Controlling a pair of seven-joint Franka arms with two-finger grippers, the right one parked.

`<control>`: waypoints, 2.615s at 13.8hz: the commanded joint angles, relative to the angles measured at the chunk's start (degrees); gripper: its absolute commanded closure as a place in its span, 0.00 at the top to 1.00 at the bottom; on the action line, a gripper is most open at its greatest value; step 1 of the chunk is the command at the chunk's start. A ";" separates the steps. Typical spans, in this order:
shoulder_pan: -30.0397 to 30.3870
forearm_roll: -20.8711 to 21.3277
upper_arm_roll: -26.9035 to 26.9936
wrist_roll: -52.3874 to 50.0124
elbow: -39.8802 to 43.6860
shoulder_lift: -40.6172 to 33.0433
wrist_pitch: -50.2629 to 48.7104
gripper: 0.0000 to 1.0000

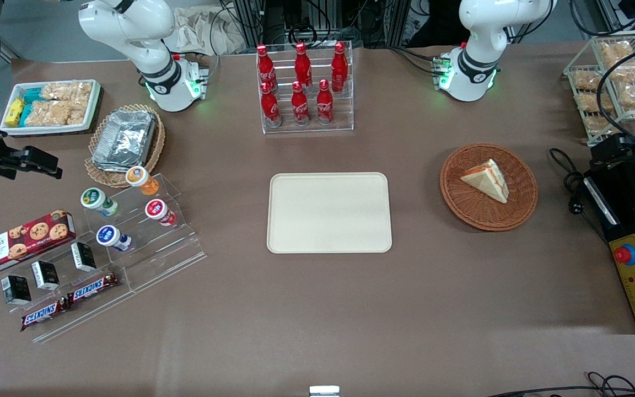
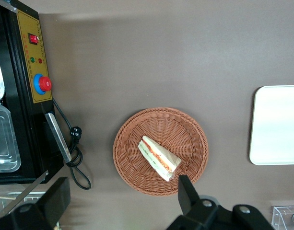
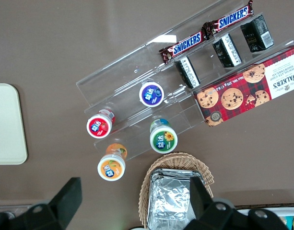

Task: Place sandwich from basket to tray
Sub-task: 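Move the left gripper over the wrapped sandwich in the wicker basket, then lower the open left gripper around the sandwich and close it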

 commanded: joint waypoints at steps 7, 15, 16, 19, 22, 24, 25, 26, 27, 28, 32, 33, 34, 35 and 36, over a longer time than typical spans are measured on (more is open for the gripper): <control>0.24 -0.34 -0.26 0.43 1.37 0.49 -1.44 1.00; 0.50 -0.07 0.00 -0.81 0.06 0.66 -2.49 1.00; 0.50 -0.25 0.00 -0.89 -0.03 0.75 -3.62 1.00; 0.41 -0.34 -0.09 -1.25 -1.08 0.66 -3.64 1.00; 2.16 -0.86 0.18 -1.33 -4.24 -0.04 -3.20 1.00; 4.79 -4.63 0.44 -2.12 -8.36 -1.62 -1.80 1.00; 6.37 -6.30 0.35 -4.04 -9.95 -1.88 -1.36 1.00; 6.91 -7.53 0.44 -5.97 -11.62 -2.32 -1.00 1.00; 7.00 -8.07 0.44 -7.91 -13.72 -3.11 -0.22 1.00; 6.91 -8.16 0.35 -10.36 -16.61 -4.16 1.10 1.00; 6.65 -10.53 0.18 -19.86 -30.23 -9.52 9.35 1.00; 6.56 -11.32 0.18 -21.88 -32.88 -10.06 10.94 1.00; 6.56 -12.11 0.09 -23.64 -35.25 -10.15 12.26 1.00; 6.48 -12.29 0.09 -24.96 -37.45 -10.41 13.84 1.00; 6.39 -12.29 0.00 -26.80 -39.56 -10.41 15.33 1.00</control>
